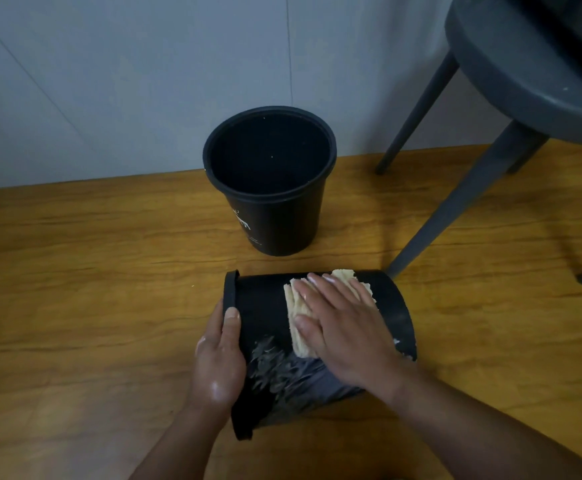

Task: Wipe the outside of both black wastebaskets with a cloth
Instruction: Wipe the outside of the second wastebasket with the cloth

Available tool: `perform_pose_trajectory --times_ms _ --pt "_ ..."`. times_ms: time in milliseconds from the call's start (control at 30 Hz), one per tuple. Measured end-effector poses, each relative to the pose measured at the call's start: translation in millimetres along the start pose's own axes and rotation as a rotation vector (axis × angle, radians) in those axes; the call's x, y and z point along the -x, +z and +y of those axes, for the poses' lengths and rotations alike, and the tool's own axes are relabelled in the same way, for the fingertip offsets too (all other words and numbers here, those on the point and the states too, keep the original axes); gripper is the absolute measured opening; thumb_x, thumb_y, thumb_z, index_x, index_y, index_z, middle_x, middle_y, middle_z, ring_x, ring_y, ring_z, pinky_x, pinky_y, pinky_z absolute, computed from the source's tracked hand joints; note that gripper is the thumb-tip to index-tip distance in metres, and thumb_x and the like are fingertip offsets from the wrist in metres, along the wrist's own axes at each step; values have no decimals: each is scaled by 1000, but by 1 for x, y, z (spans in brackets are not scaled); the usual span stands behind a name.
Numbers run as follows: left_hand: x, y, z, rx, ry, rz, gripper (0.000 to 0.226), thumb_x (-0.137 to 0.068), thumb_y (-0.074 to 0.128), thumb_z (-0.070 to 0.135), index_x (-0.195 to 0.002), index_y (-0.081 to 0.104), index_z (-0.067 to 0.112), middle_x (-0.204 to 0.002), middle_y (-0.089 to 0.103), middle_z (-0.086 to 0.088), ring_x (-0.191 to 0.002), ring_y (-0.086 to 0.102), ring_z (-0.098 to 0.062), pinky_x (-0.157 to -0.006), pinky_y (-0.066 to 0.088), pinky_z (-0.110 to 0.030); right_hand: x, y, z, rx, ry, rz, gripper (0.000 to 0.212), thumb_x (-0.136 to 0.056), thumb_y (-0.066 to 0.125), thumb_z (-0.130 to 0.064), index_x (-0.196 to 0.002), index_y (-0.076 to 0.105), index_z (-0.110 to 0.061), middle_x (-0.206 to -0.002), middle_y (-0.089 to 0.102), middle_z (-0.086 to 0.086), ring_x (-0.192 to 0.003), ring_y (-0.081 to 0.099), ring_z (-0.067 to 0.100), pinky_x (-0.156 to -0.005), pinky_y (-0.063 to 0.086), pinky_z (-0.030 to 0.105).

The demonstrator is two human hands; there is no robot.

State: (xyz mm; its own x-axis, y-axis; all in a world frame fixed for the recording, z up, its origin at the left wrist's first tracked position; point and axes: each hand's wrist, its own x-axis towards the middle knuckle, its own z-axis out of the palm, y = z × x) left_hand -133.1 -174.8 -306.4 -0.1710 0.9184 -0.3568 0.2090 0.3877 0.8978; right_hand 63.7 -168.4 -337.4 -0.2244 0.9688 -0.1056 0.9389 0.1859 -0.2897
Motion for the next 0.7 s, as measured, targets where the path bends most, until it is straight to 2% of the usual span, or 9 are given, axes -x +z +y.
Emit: perform_pose_trajectory --times_ms 67,133,200,267,400,500,567,633,700 --pt "6 0 -4 -40 48 -2 39 -105 33 43 -137 54 37 -109 68 16 -99 64 6 -81 51 -19 -7 -3 2 -17 17 -26 67 -99 5 -64 -159 19 -38 -166 25 -10 -153 17 12 -125 9 43" --pt "9 0 -8 -56 60 0 36 -106 31 40 -135 52 38 -107 67 15 -95 61 16 -71 47 -5 -11 -7 4 -18 25 -42 69 -97 2 -66 -159 18 -39 -166 24 -12 -153 15 11 -125 7 41" --pt "8 -1 -9 -61 49 -13 40 -106 31 40 -140 51 35 -108 68 13 -93 60 18 -67 47 -3 -16 -11 8 -37 52 -67 70 -96 1 -66 -158 21 -40 -165 25 -13 -152 17 10 -125 7 40" --pt "7 -1 -10 -55 39 -14 45 -106 32 41 -147 46 33 -112 68 13 -96 61 15 -69 48 -3 -26 -15 10 -58 111 -85 64 -101 9 -63 -156 30 -38 -161 33 -12 -149 24 11 -123 10 39" --pt "9 2 -10 -25 10 2 44 -106 31 39 -148 45 34 -110 65 19 -90 57 23 -66 44 -1 -58 -19 -2 -41 239 -166 50 -106 20 -51 -141 49 -30 -147 50 -5 -137 40 20 -115 21 48" --pt "14 4 -7 -1 11 15 42 -106 30 41 -146 42 41 -108 60 27 -96 61 8 -75 42 -14 -58 -9 -34 12 144 -124 55 -102 17 -51 -141 46 -26 -143 51 -1 -133 43 23 -112 27 50" --pt "15 4 -5 -15 -8 16 36 -107 27 40 -141 37 48 -109 53 32 -107 52 -1 -88 35 -22 -43 -1 -59 8 56 -36 60 -101 15 -53 -147 40 -24 -148 46 -1 -139 38 22 -117 24 50" --pt "15 3 -7 23 -18 3 31 -107 30 39 -128 46 55 -118 65 27 -109 58 2 -96 41 -27 -29 6 -74 2 0 36 59 -105 18 -53 -152 35 -23 -155 41 -1 -146 31 22 -122 19 50" --pt "13 1 -12 48 -29 3 33 -107 33 39 -126 56 54 -112 73 19 -103 67 2 -95 49 -31 -18 10 -79 21 -44 60 57 -107 18 -51 -155 32 -22 -159 37 1 -150 27 23 -123 18 51"
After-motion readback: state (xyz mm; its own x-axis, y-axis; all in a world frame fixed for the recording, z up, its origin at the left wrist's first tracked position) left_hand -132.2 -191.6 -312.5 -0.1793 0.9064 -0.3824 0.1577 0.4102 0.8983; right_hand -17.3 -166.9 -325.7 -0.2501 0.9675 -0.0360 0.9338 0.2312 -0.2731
